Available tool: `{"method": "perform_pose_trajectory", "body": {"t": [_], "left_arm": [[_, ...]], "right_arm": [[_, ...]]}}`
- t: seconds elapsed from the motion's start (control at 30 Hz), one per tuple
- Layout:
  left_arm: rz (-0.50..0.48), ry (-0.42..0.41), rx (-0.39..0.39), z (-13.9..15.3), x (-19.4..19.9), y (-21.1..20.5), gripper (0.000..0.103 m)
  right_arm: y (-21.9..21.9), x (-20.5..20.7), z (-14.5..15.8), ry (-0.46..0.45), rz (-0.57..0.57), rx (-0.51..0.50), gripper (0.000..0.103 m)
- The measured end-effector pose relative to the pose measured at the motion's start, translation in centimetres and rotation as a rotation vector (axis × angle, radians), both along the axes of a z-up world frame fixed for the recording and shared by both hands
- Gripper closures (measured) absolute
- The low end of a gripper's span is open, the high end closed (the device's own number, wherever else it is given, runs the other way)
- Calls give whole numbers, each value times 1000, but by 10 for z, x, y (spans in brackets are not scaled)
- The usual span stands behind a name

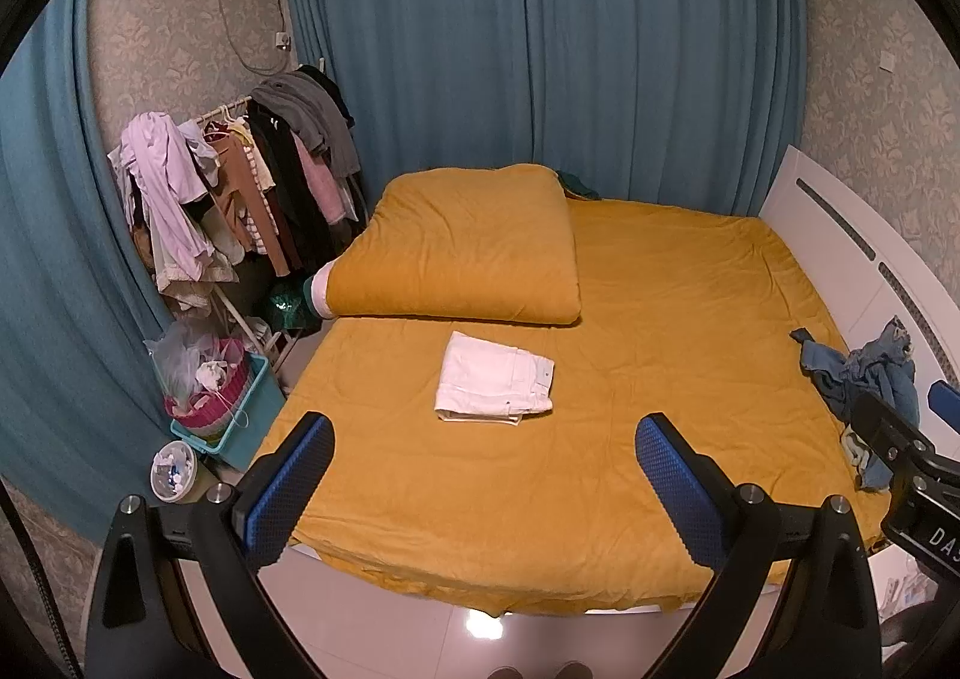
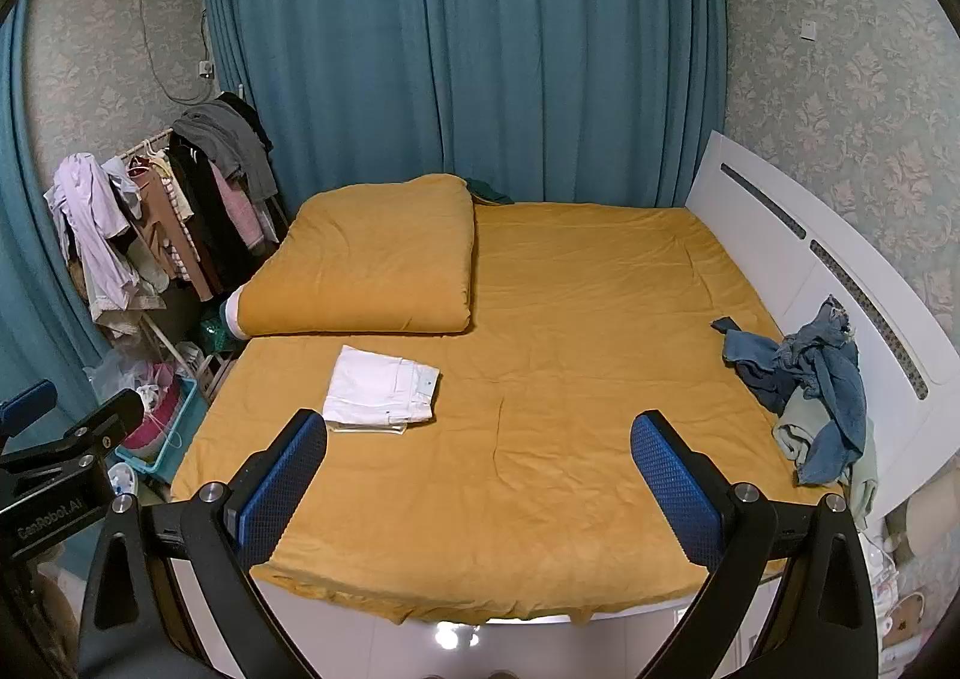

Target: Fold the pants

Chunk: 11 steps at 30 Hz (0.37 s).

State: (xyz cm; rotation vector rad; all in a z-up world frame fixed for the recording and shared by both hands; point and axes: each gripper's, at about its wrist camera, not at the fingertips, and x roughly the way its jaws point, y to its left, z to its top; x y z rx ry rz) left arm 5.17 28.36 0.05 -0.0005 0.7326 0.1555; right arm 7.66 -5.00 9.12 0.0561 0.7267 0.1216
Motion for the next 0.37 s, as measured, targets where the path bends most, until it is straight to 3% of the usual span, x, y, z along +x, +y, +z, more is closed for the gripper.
{"method": "perform_pose_trajectory", "body": {"t": [0.37], "left_arm": [[0,-8,-5,0,0,0,0]], "right_arm": [[6,-4,-1,2,5,-1,0]]}}
